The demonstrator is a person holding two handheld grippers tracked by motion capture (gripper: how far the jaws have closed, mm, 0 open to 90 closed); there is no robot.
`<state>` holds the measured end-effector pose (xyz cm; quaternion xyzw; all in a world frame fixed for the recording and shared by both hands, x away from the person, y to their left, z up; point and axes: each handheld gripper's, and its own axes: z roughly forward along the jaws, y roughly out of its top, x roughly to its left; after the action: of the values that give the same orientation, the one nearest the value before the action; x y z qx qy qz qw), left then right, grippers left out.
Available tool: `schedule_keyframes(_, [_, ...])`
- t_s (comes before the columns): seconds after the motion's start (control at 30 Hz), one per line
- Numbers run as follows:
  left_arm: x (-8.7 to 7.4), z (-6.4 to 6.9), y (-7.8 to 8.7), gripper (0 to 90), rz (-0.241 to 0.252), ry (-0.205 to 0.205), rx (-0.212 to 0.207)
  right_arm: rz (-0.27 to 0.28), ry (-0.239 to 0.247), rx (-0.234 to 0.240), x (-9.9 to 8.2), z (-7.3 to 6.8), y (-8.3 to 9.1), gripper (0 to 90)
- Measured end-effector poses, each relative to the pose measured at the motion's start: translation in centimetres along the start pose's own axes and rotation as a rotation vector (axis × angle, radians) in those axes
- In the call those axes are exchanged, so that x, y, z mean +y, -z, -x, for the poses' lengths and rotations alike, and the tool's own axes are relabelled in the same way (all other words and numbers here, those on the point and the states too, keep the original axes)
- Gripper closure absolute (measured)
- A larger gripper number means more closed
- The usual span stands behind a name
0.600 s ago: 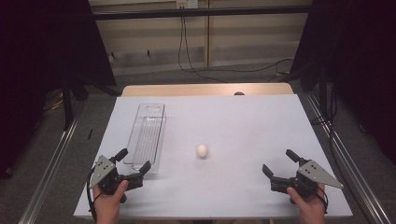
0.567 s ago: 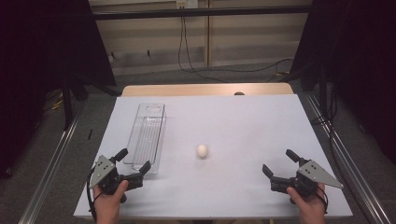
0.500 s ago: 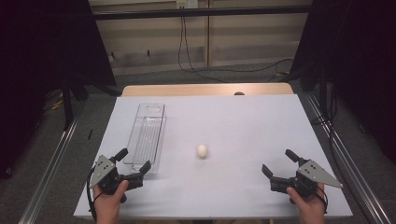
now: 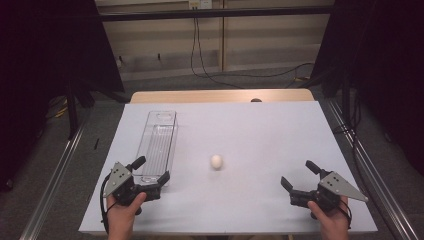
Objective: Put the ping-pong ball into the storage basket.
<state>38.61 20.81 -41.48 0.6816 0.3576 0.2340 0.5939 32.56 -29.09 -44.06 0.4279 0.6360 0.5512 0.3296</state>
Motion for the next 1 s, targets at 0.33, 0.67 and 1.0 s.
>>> schedule_keyframes(0.33, [0.6, 0.9, -1.3, 1.4, -0.033, -0.016, -0.018, 0.006, -0.008, -0.009, 0.1, 0.0, -0.1, 0.8])
schedule_keyframes(0.67, [1.1, 1.8, -2.7, 1.4, -0.059, -0.012, -0.034, 0.003, -0.008, -0.001, 0.1, 0.1, -0.1, 0.8])
schedule_keyframes(1.0, [1.6, 3.1, -4.3, 1.5, -0.090, -0.023, -0.046, 0.009, -0.013, 0.000, 0.2, 0.1, -0.1, 1.0])
